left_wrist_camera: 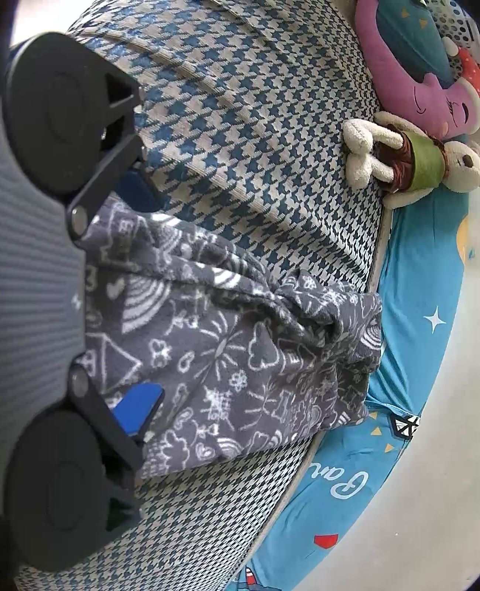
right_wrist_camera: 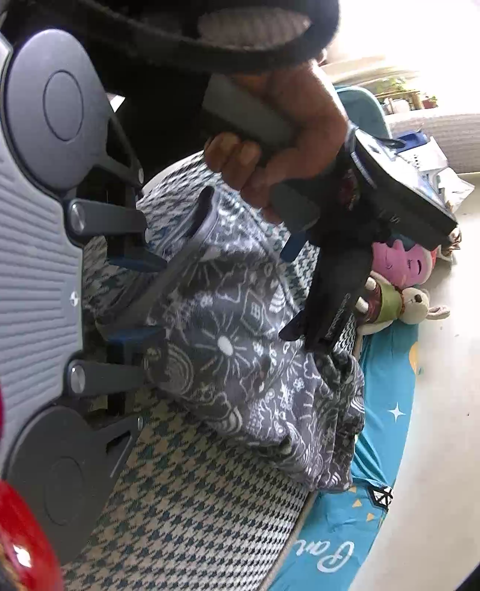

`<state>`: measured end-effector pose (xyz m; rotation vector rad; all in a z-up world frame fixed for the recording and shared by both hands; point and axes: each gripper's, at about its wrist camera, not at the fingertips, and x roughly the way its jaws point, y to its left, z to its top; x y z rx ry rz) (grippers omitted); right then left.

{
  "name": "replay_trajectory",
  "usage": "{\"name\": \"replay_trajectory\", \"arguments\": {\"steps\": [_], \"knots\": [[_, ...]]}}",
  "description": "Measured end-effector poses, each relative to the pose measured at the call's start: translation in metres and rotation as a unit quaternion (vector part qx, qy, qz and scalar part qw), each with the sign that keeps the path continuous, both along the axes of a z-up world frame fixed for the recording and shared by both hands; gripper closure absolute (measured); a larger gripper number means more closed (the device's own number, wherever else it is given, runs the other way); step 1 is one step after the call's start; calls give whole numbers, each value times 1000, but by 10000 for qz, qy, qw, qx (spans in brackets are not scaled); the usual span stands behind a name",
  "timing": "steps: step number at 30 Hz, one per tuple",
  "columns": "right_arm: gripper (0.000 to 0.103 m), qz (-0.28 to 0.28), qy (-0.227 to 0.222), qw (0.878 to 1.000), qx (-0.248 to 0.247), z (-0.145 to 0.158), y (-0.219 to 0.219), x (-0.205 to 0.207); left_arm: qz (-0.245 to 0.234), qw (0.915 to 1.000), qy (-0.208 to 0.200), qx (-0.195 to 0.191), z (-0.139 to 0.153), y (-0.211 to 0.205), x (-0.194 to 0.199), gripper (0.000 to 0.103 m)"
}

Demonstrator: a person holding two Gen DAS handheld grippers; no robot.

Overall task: Fold clothes
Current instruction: 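Press the folded fleece edge down with the right tool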

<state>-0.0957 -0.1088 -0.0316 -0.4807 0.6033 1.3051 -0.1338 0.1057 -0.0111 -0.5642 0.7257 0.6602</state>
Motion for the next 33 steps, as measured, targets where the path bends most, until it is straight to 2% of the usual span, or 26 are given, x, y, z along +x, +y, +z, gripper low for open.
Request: {"name": "replay_trajectory", "arguments": {"steps": [5,7,9,16,26,29,33], "knots": [[86,-121,-76,9999,-8,-2,3,4,-2,10000,-8,-18,0,0,1,0],[94,-139,-86,9999,-5,-2,4,4,-12,10000,-7,-9,0,-1,2,0],[95,-114,26,9999,5,-1,3,5,-6,10000,-10,-10,0,0,1,0],[95,224,1234,9916,305,11,-16,11,97,9999,-14,-38,0,2,-2,0],[95,364,1497,9880,76,4,-13,13,32,10000,64,-24,-3,1,4,0],[95,259,1604,9866,167,6,-16,20,6,10000,90,-18,-4,1,6,0],[89,161,1753,9826,594,16,-25,27,20,9999,133,-8,-5,2,5,0]]}}
